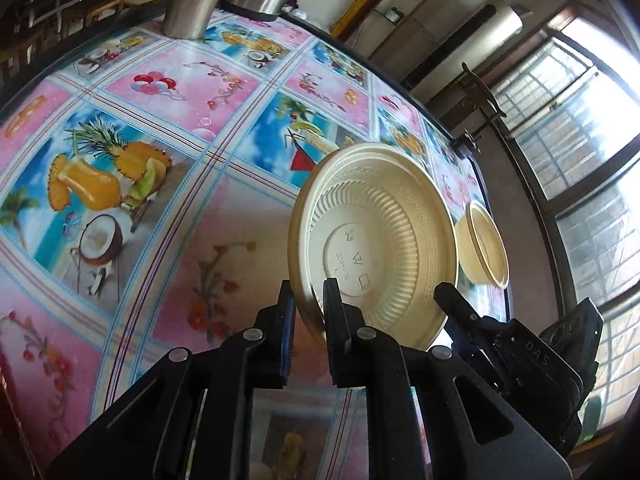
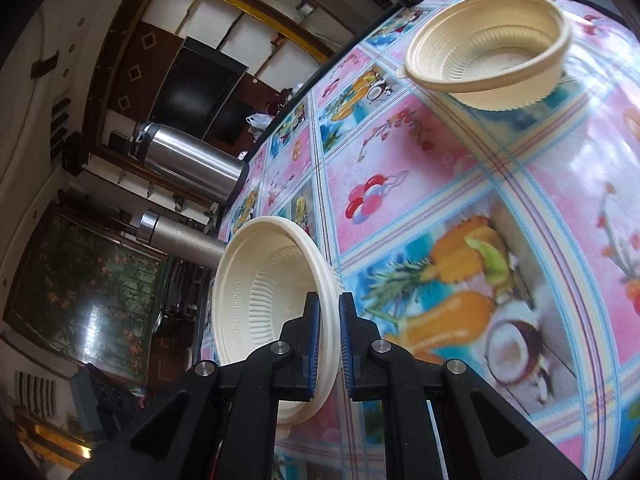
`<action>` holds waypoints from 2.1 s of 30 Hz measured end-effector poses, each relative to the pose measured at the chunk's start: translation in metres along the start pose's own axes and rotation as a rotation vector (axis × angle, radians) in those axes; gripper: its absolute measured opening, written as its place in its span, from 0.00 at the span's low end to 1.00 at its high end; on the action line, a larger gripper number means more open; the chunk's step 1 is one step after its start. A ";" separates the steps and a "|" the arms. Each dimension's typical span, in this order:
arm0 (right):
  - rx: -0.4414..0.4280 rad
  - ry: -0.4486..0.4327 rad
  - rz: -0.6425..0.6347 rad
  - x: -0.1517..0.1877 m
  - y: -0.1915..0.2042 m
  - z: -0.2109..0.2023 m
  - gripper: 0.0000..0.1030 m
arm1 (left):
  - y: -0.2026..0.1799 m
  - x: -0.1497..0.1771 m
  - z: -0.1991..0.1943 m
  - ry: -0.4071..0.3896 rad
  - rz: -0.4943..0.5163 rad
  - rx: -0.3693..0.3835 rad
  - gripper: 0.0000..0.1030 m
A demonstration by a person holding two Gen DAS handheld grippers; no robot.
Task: Organize plates and bowls
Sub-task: 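Lift the beige bowl off the table with both grippers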
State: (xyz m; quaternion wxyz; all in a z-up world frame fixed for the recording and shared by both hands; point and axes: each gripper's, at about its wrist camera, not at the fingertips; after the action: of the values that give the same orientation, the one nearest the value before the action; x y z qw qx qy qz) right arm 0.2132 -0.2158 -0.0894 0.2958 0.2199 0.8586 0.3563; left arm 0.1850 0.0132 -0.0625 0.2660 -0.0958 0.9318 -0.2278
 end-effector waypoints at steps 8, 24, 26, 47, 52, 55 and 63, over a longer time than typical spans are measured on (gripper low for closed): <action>-0.045 -0.063 0.011 0.029 -0.021 -0.037 0.10 | -0.023 0.032 -0.034 -0.036 0.125 -0.031 0.11; -0.145 -0.143 -0.096 0.073 -0.013 -0.080 0.10 | -0.029 0.075 -0.089 -0.158 0.256 -0.097 0.13; -0.153 -0.149 -0.114 0.078 -0.010 -0.082 0.10 | -0.028 0.079 -0.094 -0.167 0.262 -0.096 0.13; -0.160 -0.135 -0.167 0.089 0.001 -0.078 0.11 | -0.020 0.096 -0.106 -0.207 0.291 -0.108 0.14; -0.158 -0.131 -0.169 0.089 0.001 -0.077 0.11 | -0.017 0.096 -0.107 -0.205 0.289 -0.106 0.14; -0.154 -0.132 -0.175 0.089 0.002 -0.077 0.11 | -0.016 0.097 -0.107 -0.205 0.290 -0.108 0.14; -0.147 -0.136 -0.179 0.089 0.003 -0.076 0.12 | -0.018 0.099 -0.108 -0.210 0.301 -0.105 0.14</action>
State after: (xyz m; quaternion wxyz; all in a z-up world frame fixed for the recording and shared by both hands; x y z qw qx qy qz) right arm 0.0981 -0.1980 -0.0757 0.3991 0.1440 0.8244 0.3746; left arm 0.0447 0.0083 -0.0169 0.3877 0.0077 0.9132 -0.1253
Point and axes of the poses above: each gripper's, at about its wrist camera, not at the fingertips, and z roughly the way its jaws point, y to its left, x to its underside, and after that the axes turned 2 degrees about z, right-handed
